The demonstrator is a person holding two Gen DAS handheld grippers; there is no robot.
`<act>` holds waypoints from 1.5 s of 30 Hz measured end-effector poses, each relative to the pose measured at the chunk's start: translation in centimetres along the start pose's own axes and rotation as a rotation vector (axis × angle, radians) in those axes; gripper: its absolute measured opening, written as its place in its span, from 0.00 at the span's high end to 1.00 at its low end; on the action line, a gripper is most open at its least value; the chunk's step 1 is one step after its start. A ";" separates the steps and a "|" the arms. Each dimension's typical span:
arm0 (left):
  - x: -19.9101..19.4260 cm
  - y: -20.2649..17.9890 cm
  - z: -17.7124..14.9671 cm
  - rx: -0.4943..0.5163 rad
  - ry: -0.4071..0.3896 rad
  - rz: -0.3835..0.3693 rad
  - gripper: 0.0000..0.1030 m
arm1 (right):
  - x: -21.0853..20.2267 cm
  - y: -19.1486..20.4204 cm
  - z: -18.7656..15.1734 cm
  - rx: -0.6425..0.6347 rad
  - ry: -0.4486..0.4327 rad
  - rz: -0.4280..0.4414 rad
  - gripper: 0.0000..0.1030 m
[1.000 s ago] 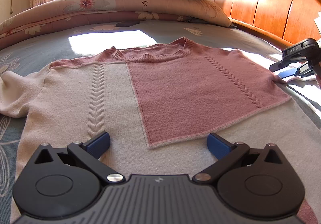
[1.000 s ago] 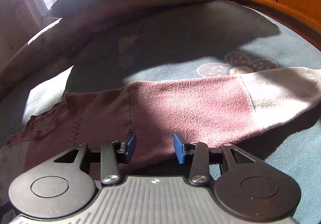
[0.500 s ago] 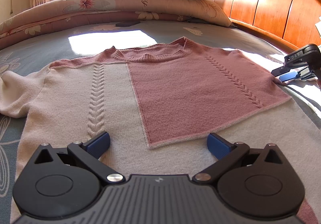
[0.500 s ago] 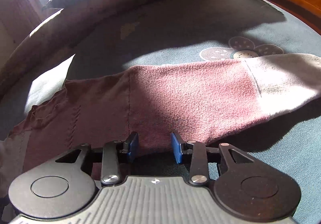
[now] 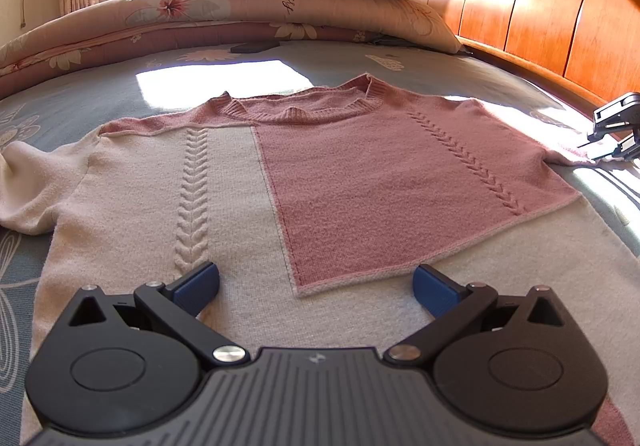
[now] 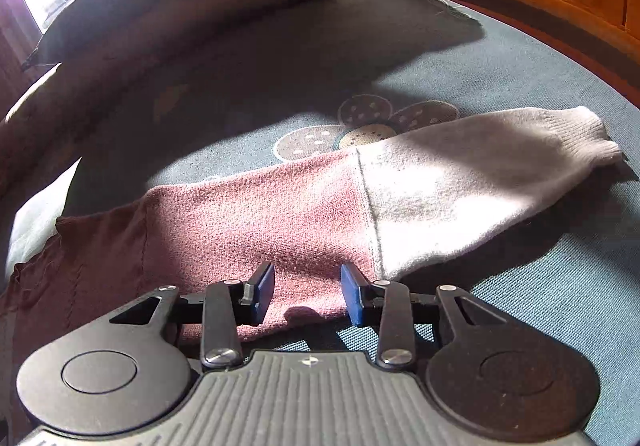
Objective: Fold clothes
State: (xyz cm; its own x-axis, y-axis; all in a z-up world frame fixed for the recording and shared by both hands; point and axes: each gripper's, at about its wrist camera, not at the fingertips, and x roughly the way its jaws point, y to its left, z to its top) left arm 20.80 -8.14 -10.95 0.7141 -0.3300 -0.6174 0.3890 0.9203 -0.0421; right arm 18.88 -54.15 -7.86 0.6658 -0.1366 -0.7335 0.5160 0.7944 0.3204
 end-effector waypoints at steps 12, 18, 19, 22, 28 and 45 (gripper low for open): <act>0.0 0.1 0.0 -0.001 -0.001 -0.001 0.01 | 1.7 -2.1 2.3 0.040 0.015 0.037 0.47; -0.1 0.0 0.0 -0.003 -0.002 -0.003 0.01 | 0.5 -5.0 3.9 0.096 -0.088 -0.137 0.55; -0.1 0.0 0.0 -0.003 -0.002 -0.003 0.01 | 0.3 -5.0 4.0 0.082 -0.091 -0.140 0.51; -0.1 0.0 -0.1 -0.002 -0.002 -0.003 0.01 | 0.4 -3.8 3.9 -0.031 -0.108 -0.182 0.42; -0.1 0.0 -0.1 -0.002 -0.003 -0.003 0.01 | 2.2 -4.4 4.8 -0.095 -0.119 -0.270 0.36; -0.1 0.0 0.0 -0.003 -0.002 -0.004 0.01 | -1.6 -12.5 5.9 0.121 -0.154 -0.304 0.39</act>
